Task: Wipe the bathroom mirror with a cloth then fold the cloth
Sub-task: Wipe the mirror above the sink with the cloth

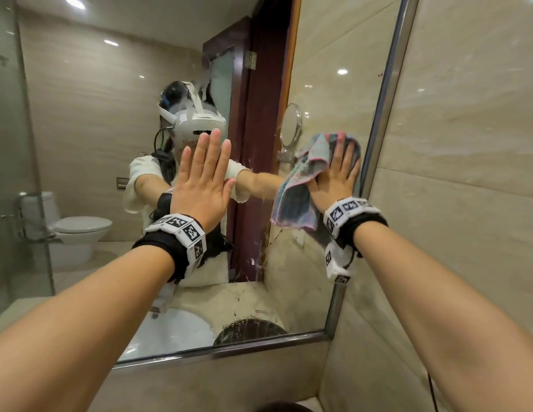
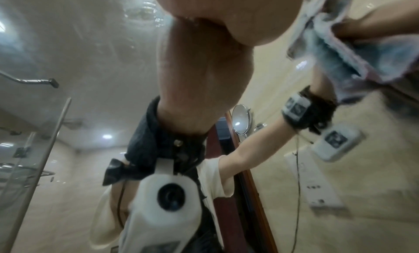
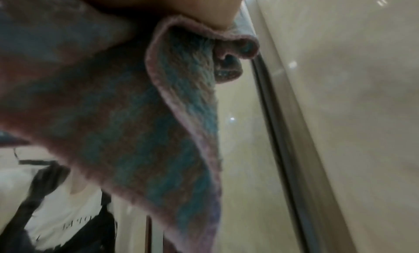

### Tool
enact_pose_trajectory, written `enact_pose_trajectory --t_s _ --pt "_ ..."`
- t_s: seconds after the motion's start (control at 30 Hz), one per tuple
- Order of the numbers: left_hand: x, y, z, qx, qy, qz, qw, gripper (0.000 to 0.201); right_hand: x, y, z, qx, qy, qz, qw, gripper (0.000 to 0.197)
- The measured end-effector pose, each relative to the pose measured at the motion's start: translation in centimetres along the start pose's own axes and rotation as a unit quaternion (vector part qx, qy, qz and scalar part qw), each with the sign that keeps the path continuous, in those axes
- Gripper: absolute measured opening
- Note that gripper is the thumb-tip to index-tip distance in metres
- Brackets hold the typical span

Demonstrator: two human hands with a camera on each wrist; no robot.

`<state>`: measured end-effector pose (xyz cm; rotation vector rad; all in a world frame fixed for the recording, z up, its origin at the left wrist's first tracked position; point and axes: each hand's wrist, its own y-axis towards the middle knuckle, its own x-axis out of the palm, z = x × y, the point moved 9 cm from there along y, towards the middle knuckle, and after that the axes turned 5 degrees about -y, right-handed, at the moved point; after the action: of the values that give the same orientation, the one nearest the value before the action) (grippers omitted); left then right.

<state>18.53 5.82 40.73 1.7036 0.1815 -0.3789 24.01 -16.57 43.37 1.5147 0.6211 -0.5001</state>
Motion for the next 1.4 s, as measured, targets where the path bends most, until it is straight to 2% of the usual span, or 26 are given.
enact_pose_trajectory --t_s 0.23,0.43,0.53,0.67,0.93,1.1,1.27,1.4 --pt "0.0 0.0 0.0 -0.003 -0.003 0.0 1.0 0.061 5.3 -5.4 2.7 0.033 0.038 -0.053 0.997 0.081" --pt "0.0 0.0 0.0 -0.005 0.001 0.004 1.0 0.062 3.0 -3.7 0.7 0.037 0.014 -0.026 0.999 0.083" --pt "0.0 0.0 0.0 -0.002 0.007 0.005 1.0 0.062 0.4 -0.5 -2.2 -0.018 -0.007 -0.022 1.0 0.091" --pt "-0.1 0.0 0.0 -0.003 0.013 0.004 1.0 0.062 -1.9 1.5 -5.8 -0.096 -0.032 0.016 0.995 0.082" --pt "-0.1 0.0 0.1 0.002 0.007 0.007 1.0 0.062 3.0 -3.9 -7.1 -0.184 -0.054 -0.001 0.981 0.073" --pt "-0.2 0.0 0.0 -0.001 0.011 0.006 1.0 0.062 6.2 -7.7 -7.2 -0.219 -0.054 0.022 0.974 0.074" --pt "-0.2 0.0 0.1 0.001 0.006 0.005 1.0 0.062 6.2 -8.0 -7.0 -0.252 -0.047 0.004 0.967 0.075" --pt "-0.3 0.2 0.0 -0.004 0.002 0.004 1.0 0.062 4.7 -8.2 -6.7 -0.277 0.052 -0.026 0.959 0.066"
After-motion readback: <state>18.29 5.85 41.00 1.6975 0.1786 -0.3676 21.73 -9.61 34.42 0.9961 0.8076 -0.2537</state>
